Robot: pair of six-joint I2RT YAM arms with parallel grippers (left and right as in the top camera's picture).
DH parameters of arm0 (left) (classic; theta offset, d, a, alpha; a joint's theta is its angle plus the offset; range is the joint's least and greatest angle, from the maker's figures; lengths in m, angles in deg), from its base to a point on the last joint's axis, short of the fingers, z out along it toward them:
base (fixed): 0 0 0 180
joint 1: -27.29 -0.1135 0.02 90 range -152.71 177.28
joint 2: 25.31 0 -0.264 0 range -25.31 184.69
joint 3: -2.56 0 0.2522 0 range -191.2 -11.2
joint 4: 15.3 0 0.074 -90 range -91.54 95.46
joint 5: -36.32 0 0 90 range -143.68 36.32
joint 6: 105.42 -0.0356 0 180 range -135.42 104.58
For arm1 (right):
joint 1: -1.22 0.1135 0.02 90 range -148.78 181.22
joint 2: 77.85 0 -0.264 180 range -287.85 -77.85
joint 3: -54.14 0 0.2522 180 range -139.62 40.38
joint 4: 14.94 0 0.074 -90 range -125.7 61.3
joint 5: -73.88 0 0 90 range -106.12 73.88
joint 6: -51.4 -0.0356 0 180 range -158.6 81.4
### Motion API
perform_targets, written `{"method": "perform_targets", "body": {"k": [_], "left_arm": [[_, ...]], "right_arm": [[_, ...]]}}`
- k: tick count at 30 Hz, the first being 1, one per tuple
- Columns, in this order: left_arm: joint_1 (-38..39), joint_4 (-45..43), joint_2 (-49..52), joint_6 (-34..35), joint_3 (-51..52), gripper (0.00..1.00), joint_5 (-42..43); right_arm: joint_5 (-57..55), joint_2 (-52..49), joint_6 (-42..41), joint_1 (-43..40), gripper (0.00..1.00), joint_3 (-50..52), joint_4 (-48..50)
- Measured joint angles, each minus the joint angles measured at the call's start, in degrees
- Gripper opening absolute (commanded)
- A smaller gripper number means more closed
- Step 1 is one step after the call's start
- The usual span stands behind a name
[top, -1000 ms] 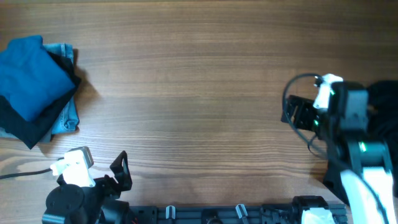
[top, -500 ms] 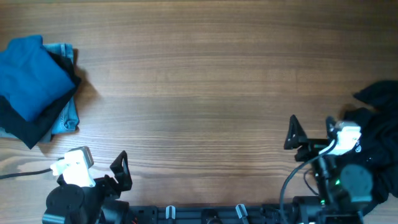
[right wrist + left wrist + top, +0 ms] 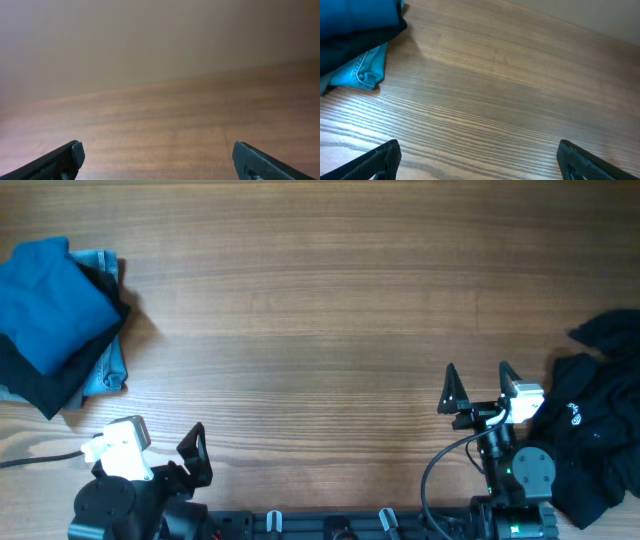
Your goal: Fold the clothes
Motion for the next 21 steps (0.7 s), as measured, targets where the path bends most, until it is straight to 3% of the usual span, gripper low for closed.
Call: {"method": "perform_targets", "body": {"k": [21], "left_arm": [[0.0, -0.02, 0.0, 0.0, 0.0, 1.0, 0.0]], "right_arm": [[0.0, 0.09, 0.0, 0.92, 0.99, -0.02, 0.39]]}}
